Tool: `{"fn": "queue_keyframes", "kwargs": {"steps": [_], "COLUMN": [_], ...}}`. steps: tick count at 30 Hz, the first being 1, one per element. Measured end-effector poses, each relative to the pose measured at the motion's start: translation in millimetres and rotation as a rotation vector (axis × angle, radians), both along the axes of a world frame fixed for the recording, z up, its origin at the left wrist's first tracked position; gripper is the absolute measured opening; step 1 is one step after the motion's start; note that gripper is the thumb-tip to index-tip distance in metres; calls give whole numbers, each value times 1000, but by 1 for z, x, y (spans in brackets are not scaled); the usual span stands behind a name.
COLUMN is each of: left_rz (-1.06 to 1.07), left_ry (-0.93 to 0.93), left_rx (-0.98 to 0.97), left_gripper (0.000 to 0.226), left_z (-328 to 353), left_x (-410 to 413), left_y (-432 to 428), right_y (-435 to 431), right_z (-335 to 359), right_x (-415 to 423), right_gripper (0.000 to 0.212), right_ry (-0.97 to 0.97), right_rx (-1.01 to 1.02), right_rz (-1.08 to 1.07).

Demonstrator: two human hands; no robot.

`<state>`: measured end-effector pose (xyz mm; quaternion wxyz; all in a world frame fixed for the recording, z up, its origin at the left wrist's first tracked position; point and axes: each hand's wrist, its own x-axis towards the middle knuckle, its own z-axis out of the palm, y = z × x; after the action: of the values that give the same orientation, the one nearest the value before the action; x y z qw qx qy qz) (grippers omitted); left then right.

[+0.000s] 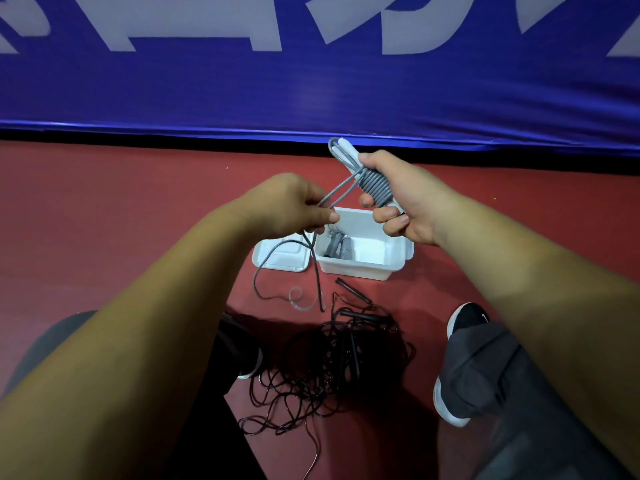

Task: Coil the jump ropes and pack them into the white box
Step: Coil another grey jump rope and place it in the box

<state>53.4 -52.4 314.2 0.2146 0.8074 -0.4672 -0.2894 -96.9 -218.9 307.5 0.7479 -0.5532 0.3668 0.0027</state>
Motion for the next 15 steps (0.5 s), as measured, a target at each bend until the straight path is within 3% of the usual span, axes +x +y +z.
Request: {"fn": "queue_keyframes", "kwargs": {"steps": [5,11,15], "left_rz": [226,180,225], "left_ry": [326,761,699], "left_rx": [-236,-423,-604], "left_gripper": [25,28,28], "left_z": [-12,-1,8], "left_x": [-7,-15,-20], "left_y": [-7,-9,-8], "right_y": [-5,-9,-10], "right_z": [-5,-8,-3], "right_x": [2,0,3], "right_gripper": [34,37,40], "right_ry": [63,69,-1], "right_rx": [7,21,25], "right_rz": [-97,-142,-119]}}
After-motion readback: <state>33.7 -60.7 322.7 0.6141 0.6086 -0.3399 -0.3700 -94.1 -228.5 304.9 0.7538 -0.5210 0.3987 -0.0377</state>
